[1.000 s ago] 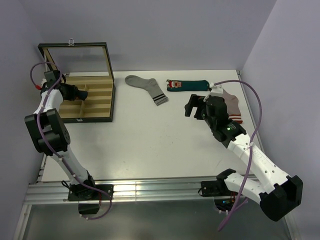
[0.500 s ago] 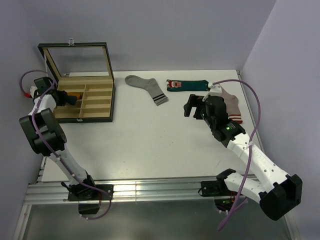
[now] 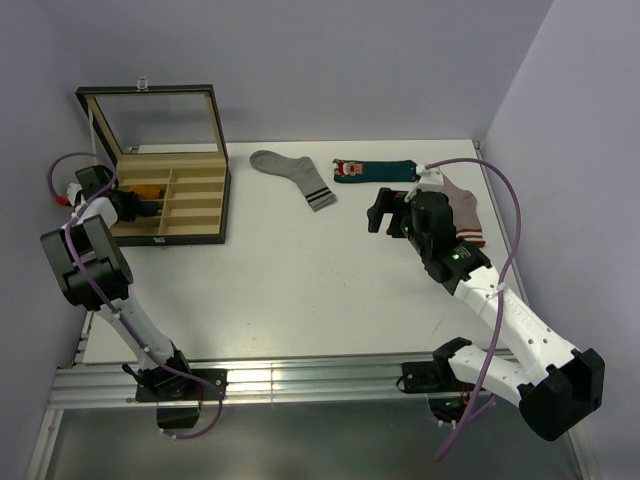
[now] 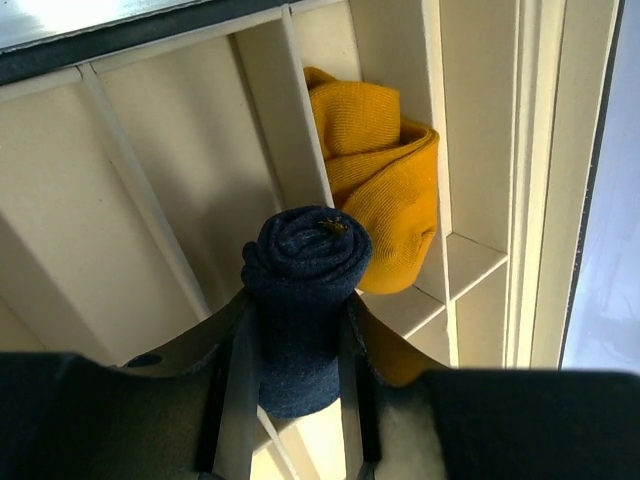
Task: Roll the socks
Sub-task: Place the sock in the storage box.
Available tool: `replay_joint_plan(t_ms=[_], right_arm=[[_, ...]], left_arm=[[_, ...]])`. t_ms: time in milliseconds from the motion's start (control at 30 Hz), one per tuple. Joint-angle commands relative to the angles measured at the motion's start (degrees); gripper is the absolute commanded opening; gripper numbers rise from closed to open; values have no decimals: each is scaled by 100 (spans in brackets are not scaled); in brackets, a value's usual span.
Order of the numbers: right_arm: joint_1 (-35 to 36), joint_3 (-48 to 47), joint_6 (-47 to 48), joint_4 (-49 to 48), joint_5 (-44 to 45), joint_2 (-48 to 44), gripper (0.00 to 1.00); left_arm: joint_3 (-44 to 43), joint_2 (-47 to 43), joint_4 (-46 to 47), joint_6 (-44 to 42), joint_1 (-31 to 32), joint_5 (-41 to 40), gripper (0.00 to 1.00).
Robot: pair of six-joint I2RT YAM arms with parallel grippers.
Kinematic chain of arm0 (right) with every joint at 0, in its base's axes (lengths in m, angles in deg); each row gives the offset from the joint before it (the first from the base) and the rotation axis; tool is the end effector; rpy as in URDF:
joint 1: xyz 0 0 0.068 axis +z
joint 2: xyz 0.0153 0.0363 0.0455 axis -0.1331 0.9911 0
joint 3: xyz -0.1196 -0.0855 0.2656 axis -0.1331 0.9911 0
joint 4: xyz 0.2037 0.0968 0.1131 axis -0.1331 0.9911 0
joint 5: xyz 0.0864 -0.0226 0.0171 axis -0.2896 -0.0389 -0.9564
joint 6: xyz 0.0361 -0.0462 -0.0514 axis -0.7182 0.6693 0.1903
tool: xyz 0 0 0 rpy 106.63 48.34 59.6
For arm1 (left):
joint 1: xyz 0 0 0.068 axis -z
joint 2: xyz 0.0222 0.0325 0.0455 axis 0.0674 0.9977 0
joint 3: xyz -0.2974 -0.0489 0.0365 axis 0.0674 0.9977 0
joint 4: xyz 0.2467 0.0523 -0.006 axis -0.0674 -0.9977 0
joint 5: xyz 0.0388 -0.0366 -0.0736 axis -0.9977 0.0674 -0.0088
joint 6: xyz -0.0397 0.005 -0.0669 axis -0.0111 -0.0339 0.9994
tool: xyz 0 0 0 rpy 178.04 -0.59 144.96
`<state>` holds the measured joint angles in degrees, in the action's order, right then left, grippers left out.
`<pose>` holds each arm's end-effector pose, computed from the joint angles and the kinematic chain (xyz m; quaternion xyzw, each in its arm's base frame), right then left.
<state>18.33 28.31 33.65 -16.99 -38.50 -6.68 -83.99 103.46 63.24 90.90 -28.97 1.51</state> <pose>0.2132 0.0899 0.3367 0.0091 0.8252 0.1456 0.5457 0.4060 0.1908 0.2032 -0.6258 0.6829 -0.1084 0.3609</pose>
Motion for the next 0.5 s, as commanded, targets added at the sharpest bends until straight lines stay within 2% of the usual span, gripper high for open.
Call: replay_joint_plan(t_ms=[0,367,467], right_arm=[[-40,-31,96,-264,2,-30,100],[-40,30,70,-326,-41,5,100],[-49,39,70,-343,-59,5,100]], left_arm=[[12,81,-28,59,-56,-32,0],[-366,521,-696,-20,-30,100,1],[-480,661,-845,-46,-30,91,7]])
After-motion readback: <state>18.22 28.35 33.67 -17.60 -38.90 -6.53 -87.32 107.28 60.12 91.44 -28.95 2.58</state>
